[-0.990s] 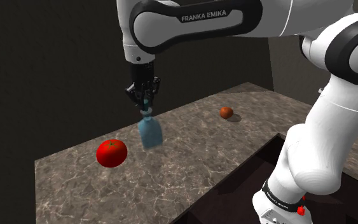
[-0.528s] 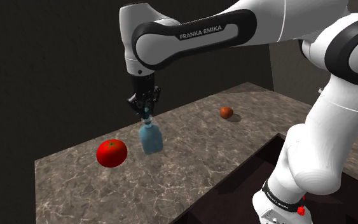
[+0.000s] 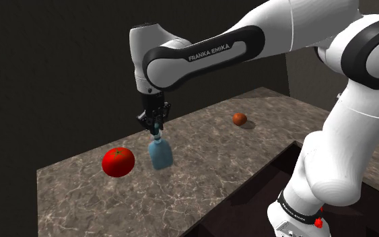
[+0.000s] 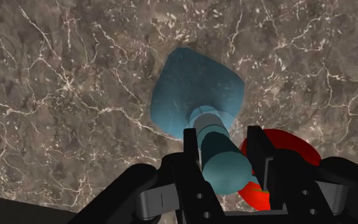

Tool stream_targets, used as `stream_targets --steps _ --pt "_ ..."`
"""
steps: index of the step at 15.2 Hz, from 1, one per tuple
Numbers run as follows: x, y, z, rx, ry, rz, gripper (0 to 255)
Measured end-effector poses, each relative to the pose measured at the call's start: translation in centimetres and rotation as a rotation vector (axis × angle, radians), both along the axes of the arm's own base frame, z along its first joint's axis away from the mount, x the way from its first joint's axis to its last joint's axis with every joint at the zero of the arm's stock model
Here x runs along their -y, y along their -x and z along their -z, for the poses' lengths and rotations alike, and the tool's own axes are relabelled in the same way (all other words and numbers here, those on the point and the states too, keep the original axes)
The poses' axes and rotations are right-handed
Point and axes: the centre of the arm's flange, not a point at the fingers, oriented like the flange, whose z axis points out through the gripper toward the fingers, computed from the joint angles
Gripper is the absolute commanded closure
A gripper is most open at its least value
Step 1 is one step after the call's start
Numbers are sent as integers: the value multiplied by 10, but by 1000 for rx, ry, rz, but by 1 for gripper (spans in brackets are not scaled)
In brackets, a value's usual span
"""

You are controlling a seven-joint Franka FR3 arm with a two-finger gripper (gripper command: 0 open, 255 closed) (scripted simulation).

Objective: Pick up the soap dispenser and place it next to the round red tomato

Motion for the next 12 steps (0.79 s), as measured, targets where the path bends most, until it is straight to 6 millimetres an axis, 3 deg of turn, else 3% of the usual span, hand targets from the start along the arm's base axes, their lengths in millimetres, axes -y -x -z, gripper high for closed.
stream_targets --steps 8,12 --pt "-1 -2 41 0 0 0 255" --pt "-2 -3 47 16 -6 0 255"
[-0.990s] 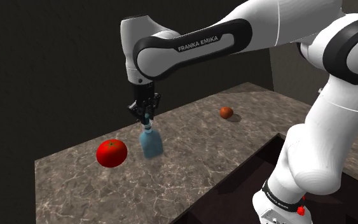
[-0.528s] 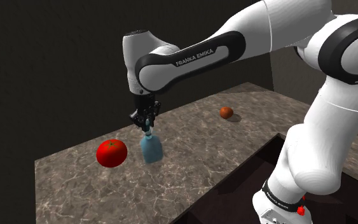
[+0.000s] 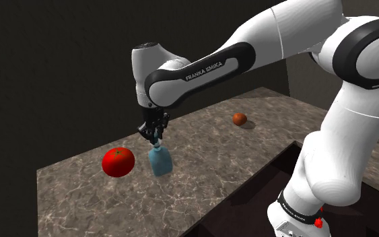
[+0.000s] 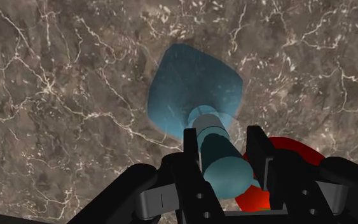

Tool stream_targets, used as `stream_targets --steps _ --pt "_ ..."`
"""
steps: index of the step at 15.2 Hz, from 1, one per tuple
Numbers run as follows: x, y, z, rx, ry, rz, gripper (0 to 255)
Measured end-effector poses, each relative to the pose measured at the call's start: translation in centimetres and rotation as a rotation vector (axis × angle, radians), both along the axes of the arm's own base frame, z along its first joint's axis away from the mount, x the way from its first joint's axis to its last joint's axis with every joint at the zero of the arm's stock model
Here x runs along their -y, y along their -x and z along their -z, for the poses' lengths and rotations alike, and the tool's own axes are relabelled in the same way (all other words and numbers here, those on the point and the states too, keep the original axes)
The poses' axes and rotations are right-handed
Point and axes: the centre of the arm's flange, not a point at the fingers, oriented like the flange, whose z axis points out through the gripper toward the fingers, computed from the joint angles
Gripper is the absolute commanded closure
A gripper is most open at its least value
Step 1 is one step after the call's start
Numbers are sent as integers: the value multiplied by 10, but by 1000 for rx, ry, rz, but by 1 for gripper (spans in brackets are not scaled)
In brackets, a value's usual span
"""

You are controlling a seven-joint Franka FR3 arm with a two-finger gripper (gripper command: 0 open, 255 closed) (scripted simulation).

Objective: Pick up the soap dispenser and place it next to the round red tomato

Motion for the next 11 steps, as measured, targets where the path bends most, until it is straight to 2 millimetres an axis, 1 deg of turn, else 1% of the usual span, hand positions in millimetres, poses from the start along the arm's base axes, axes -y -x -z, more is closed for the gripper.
stream_targets --steps 4,5,7,11 --pt "1 2 1 1 0 0 255" --pt "0 1 1 1 0 0 0" --pt "1 2 6 -10 4 0 0" --pt "1 2 8 -14 5 0 0"
